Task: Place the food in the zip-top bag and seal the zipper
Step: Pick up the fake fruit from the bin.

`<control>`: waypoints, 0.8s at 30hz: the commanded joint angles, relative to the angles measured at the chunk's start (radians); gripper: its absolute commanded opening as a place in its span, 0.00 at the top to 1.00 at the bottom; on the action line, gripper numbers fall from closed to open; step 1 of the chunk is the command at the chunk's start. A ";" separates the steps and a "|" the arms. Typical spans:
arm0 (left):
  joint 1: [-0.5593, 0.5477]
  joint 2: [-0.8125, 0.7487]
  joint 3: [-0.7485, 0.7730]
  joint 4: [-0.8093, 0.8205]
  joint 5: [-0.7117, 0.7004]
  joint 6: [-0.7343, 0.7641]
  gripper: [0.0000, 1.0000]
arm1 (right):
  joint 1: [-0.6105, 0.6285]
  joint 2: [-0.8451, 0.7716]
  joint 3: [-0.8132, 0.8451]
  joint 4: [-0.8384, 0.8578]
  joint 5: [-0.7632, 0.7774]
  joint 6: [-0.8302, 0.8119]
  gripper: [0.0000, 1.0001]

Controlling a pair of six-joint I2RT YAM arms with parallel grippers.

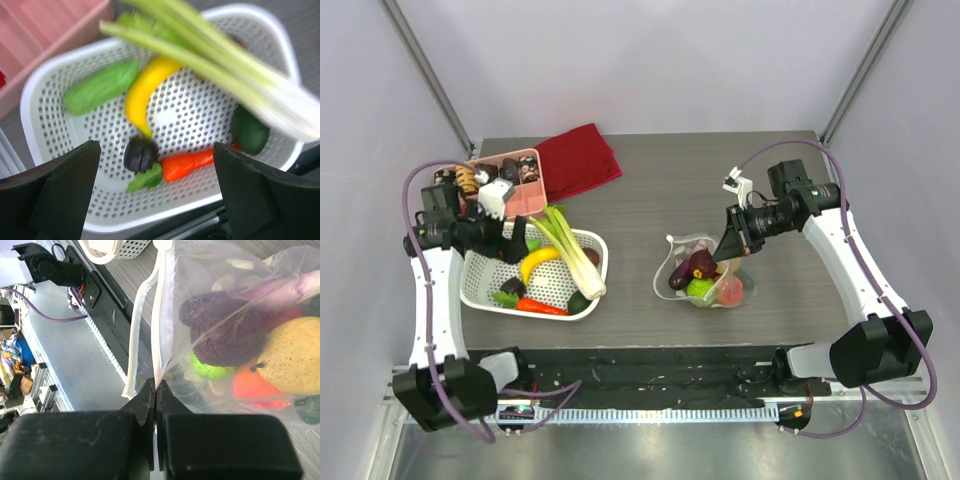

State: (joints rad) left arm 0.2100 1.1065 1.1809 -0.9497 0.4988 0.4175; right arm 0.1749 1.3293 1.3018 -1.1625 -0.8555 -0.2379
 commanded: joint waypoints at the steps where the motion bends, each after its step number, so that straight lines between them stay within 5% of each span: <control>1: 0.159 0.103 -0.067 -0.170 -0.018 0.292 0.02 | 0.003 0.001 0.034 -0.016 -0.017 -0.028 0.99; 10: 0.180 0.245 -0.207 0.009 -0.101 0.377 0.02 | 0.003 0.016 0.031 -0.003 -0.013 -0.020 0.99; 24: 0.164 0.386 -0.276 0.195 -0.138 0.360 0.23 | 0.003 0.039 0.047 -0.002 0.003 -0.018 0.99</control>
State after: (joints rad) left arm 0.3794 1.4994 0.8852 -0.8104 0.3538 0.7712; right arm 0.1749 1.3624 1.3056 -1.1687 -0.8547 -0.2493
